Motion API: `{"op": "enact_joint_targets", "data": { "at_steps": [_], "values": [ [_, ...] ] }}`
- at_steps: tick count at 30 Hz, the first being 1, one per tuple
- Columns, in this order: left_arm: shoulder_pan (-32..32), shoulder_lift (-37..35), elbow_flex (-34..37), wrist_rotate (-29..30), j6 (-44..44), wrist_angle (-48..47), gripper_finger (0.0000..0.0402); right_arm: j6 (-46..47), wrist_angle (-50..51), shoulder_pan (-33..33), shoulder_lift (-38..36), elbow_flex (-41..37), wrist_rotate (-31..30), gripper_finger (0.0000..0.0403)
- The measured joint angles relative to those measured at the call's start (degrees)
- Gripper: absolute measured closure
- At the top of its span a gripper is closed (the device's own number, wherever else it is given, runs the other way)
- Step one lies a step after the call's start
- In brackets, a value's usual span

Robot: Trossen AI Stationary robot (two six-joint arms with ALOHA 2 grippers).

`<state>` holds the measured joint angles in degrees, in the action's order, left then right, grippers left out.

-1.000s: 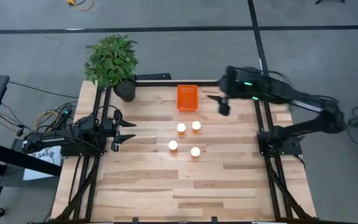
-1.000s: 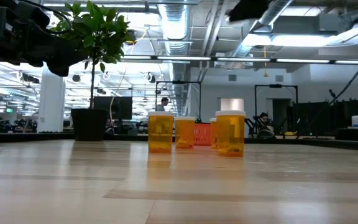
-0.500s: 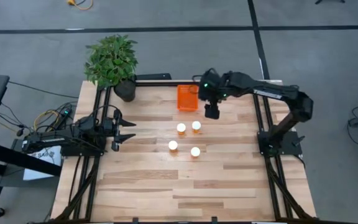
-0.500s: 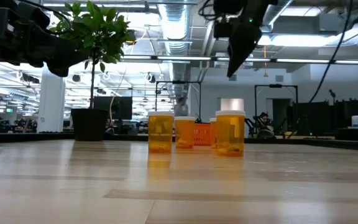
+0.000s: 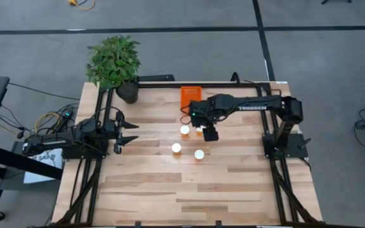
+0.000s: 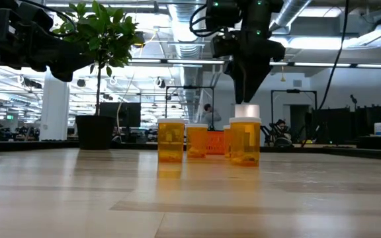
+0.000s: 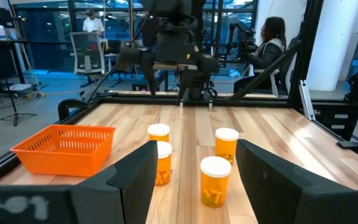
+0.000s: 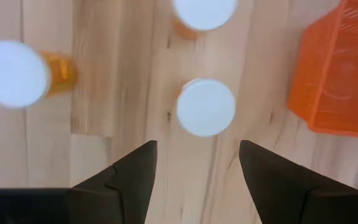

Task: Pick and place pill bottles into a basket
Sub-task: Put the orange pill bottle into the orange basket

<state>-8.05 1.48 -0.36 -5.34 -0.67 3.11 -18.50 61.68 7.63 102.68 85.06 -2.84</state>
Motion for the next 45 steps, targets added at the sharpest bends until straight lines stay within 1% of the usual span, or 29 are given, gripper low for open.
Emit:
{"op": "enact_joint_targets", "data": {
  "at_steps": [4,7,12,21,28,34,37,45],
  "values": [
    [0.00,0.00,-0.01,0.01,0.00,0.00,0.0193,0.46,-0.82,-1.50,-0.09,0.01,-1.60,0.0178],
    [0.00,0.00,-0.02,0.07,0.02,-0.04,0.0193,0.48,-0.78,-1.74,-0.09,0.01,-1.62,0.0177],
    [-0.01,0.00,0.00,0.13,0.00,-0.04,0.0193,0.46,-2.92,-1.76,0.79,0.07,-1.61,0.0161],
    [-0.01,0.02,-0.02,0.61,0.00,-0.13,0.0193,-0.01,-4.15,0.42,5.33,-0.04,-1.64,0.0148],
    [-0.01,0.02,-0.01,1.32,0.00,-0.20,0.0193,0.00,-5.16,1.13,5.53,-0.02,-1.55,0.0147],
    [-0.01,0.02,-0.02,1.53,0.00,-0.24,0.0193,-0.33,-5.19,1.13,5.48,-0.06,0.20,0.0147],
    [0.00,0.02,0.00,1.53,0.00,-0.24,0.0193,-0.79,-7.04,0.74,5.45,-1.23,0.34,0.0147],
    [-0.02,0.02,0.00,1.53,0.00,-0.24,0.0193,0.46,-8.05,1.17,5.44,-3.06,1.43,0.0147]
  ]
}}
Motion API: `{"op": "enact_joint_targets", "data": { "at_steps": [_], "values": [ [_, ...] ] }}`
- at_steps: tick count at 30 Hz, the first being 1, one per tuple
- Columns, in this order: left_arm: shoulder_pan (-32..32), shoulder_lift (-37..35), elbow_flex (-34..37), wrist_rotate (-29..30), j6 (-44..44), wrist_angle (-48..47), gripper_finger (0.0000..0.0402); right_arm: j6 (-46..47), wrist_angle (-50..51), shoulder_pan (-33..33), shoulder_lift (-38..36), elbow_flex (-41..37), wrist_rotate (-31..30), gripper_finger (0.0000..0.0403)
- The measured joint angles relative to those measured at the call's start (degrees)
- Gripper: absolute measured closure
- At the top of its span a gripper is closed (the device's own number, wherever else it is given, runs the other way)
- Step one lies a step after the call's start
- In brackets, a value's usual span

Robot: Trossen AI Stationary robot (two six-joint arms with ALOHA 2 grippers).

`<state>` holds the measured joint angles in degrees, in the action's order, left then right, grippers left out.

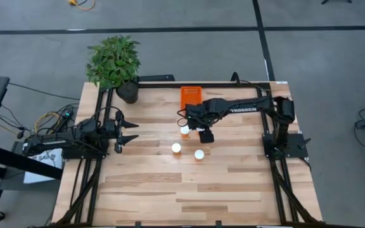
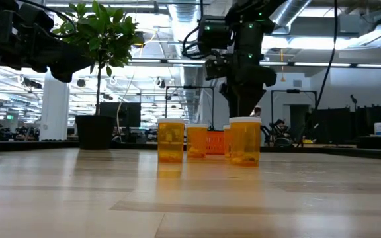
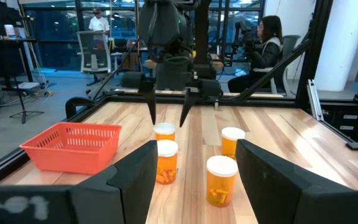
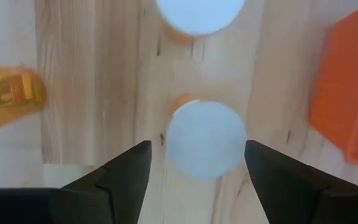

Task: Pick and place pill bottles into a basket
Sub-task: Put the orange pill bottle into the orange basket

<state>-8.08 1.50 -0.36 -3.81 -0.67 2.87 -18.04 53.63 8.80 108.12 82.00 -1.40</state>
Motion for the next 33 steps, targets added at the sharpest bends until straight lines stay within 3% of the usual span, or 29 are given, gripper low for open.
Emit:
{"op": "enact_joint_targets", "data": {
  "at_steps": [33],
  "values": [
    [0.00,0.00,-0.01,0.07,0.00,-0.13,0.0193,-1.56,-0.54,1.11,3.76,0.11,1.46,0.0147]
  ]
}}
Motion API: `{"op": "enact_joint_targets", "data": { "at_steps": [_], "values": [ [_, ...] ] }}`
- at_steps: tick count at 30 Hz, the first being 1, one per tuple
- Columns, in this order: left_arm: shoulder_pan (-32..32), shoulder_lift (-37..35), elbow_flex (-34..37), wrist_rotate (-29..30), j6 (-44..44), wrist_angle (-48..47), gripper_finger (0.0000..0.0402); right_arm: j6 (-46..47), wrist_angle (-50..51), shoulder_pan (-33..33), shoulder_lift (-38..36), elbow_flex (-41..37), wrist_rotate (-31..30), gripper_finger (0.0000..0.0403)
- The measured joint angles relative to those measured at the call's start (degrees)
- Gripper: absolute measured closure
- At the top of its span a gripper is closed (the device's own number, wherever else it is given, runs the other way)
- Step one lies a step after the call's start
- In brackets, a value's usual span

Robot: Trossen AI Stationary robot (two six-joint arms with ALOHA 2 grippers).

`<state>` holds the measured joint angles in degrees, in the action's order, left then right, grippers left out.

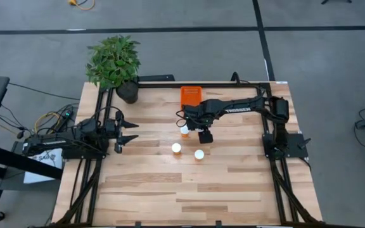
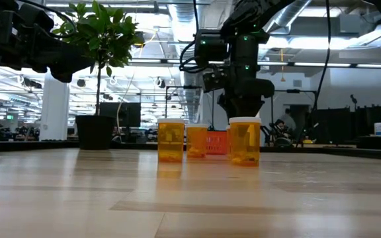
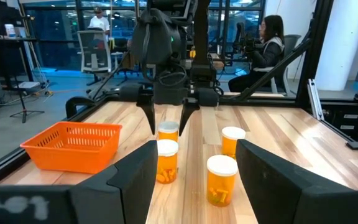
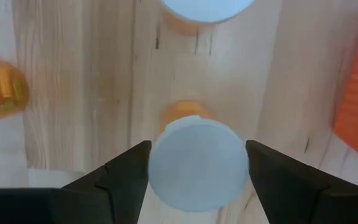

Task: Pick and place pill bottles into a basket
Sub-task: Put the orange pill bottle into the orange basket

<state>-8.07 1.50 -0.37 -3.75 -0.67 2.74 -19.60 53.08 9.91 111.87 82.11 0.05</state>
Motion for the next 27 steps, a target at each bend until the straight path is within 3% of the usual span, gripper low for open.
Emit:
{"op": "enact_joint_targets", "data": {
  "at_steps": [14,23,27],
  "values": [
    [0.00,0.00,0.01,0.06,0.00,0.02,0.0193,0.16,0.45,0.00,0.00,0.00,-0.02,0.0150],
    [0.02,0.00,0.01,0.09,0.00,0.02,0.0193,0.18,0.65,-0.02,0.00,0.00,-0.04,0.0209],
    [0.00,-0.02,0.01,0.09,0.00,0.02,0.0193,0.18,0.67,-0.01,0.00,0.00,-0.04,0.0201]
  ]
}}
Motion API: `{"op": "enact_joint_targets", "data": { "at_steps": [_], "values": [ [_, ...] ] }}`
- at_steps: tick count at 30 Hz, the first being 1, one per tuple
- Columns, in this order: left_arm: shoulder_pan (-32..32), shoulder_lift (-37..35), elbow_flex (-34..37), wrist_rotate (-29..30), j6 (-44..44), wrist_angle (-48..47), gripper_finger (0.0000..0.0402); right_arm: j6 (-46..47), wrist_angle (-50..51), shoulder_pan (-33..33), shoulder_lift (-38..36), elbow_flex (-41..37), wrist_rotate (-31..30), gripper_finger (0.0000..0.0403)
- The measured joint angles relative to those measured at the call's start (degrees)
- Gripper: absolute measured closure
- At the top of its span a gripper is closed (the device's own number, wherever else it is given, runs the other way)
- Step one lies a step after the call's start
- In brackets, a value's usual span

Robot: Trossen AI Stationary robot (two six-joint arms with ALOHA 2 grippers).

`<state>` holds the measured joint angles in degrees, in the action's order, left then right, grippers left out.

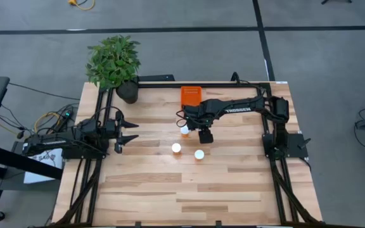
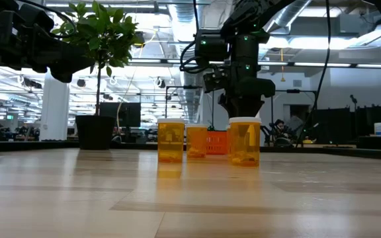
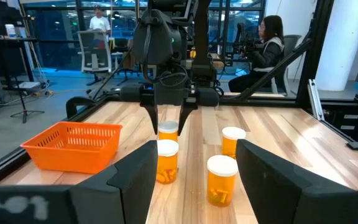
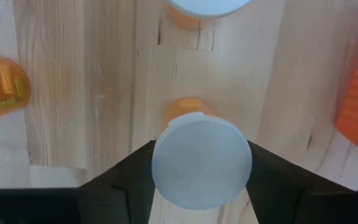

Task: Pick and place pill bottles into a basket
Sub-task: Put the orange pill bottle into the orange basket

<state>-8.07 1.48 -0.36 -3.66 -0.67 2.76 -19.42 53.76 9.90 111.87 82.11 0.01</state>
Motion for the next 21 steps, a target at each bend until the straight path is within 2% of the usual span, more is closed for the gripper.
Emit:
{"op": "enact_joint_targets", "data": {
  "at_steps": [5,13,17,21],
  "values": [
    [0.00,0.02,-0.01,0.00,0.00,0.00,0.0193,0.37,0.46,-0.01,0.00,0.00,-0.01,0.0170],
    [0.02,0.02,-0.02,0.00,0.00,0.02,0.0193,0.05,3.39,0.01,-0.04,1.58,-0.08,0.0210],
    [0.01,0.02,0.00,0.01,0.00,0.00,0.0193,0.02,4.59,0.01,-0.04,3.27,-0.09,0.0210],
    [0.01,0.02,-0.01,0.02,0.01,0.02,0.0193,-0.60,6.02,0.04,-0.04,5.48,-1.35,0.0191]
  ]
}}
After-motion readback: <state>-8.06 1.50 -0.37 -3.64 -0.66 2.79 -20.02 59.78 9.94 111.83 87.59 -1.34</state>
